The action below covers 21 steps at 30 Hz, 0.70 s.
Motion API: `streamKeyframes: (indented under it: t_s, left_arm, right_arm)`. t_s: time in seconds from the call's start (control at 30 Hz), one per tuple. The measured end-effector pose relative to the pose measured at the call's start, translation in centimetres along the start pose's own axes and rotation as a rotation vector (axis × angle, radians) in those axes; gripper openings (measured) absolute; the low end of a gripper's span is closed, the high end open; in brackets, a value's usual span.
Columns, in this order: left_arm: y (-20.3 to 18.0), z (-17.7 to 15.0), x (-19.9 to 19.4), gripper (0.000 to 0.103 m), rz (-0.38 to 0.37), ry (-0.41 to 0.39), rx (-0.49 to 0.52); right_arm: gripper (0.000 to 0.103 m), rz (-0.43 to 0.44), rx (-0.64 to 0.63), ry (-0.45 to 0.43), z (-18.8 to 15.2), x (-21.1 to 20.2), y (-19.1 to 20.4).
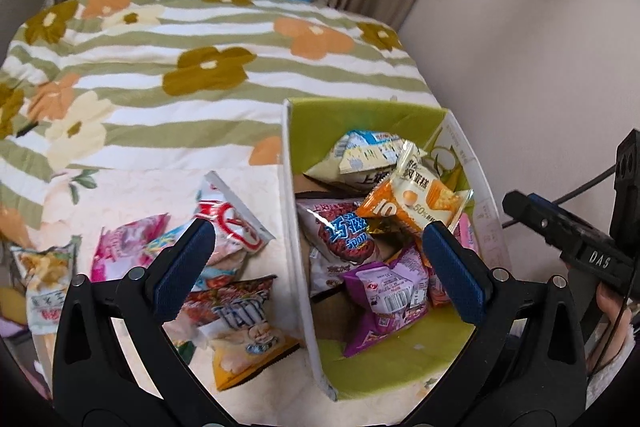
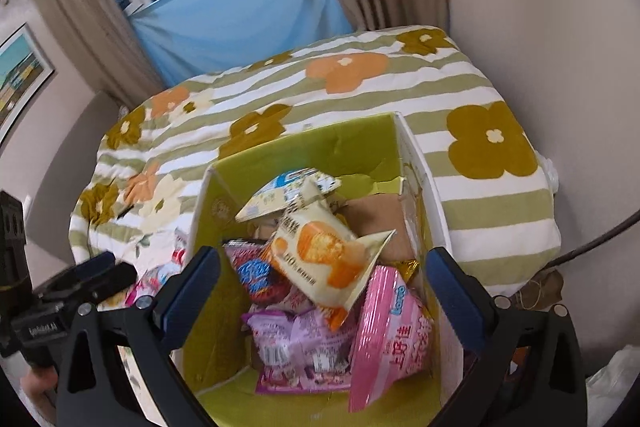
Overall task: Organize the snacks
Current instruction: 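Move both tools back over the remaining snacks on the bed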
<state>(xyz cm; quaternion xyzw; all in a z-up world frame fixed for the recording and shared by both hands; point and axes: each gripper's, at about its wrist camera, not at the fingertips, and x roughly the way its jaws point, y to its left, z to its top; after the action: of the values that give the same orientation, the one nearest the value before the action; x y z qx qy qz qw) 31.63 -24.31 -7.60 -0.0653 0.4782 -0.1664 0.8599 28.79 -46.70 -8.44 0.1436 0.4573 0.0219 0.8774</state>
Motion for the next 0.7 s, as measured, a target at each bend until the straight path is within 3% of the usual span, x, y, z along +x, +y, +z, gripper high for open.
streamKeyframes:
  t_s: [0.17, 0.47, 0.7]
  left_arm:
    - [1.6, -1.3, -4.4, 0.103, 0.088, -0.075, -0.047]
    - [6.6, -5.3, -9.9, 0.103, 0.211, -0.125, -0.165]
    - [12.6, -8.0, -12.6, 0.103, 0.271, -0.145, -0.244]
  right_arm:
    - [0.102, 0.061, -0.079, -0.012, -0.6, -1.1, 1.8]
    - [0.102, 0.178, -0.181, -0.043, -1.9, -2.2, 6.0]
    - [0.102, 0.170, -0.261, -0.061, -2.8, -2.3, 10.6]
